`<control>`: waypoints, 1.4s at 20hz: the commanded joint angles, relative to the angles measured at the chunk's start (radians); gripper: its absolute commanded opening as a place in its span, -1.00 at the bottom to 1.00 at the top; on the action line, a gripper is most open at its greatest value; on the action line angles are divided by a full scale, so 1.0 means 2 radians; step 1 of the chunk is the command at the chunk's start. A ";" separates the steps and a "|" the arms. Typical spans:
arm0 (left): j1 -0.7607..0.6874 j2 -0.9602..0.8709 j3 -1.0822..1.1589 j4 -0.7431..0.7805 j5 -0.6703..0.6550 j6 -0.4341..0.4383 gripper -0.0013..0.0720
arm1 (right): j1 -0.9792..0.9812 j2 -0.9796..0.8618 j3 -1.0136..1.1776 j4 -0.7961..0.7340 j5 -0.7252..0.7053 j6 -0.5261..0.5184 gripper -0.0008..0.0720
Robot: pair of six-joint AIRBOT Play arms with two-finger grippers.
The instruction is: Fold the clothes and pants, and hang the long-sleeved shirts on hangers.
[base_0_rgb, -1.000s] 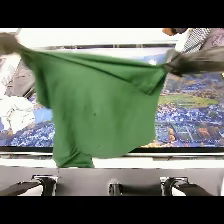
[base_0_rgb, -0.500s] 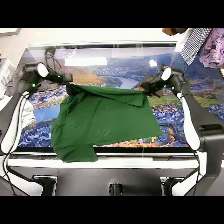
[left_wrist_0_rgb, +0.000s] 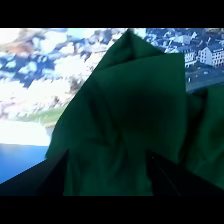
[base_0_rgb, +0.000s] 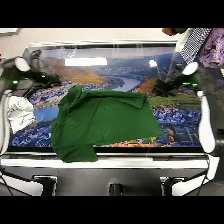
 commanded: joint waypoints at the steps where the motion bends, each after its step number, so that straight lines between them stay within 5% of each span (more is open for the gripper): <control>1: 0.051 0.068 -0.047 -0.045 -0.041 0.019 0.54 | -0.084 0.052 -0.036 0.052 0.115 -0.104 -0.11; 6: 0.094 0.198 -0.212 -0.047 -0.014 0.019 0.54 | -0.168 0.128 -0.220 0.047 0.076 -0.136 0.03; 11: 0.104 0.232 -0.255 -0.043 -0.014 0.019 0.50 | -0.161 0.130 -0.348 0.054 0.017 -0.177 0.11; 28: 0.105 0.228 -0.256 -0.047 -0.014 -0.004 0.50 | -0.155 0.128 -0.457 0.126 -0.039 -0.188 0.18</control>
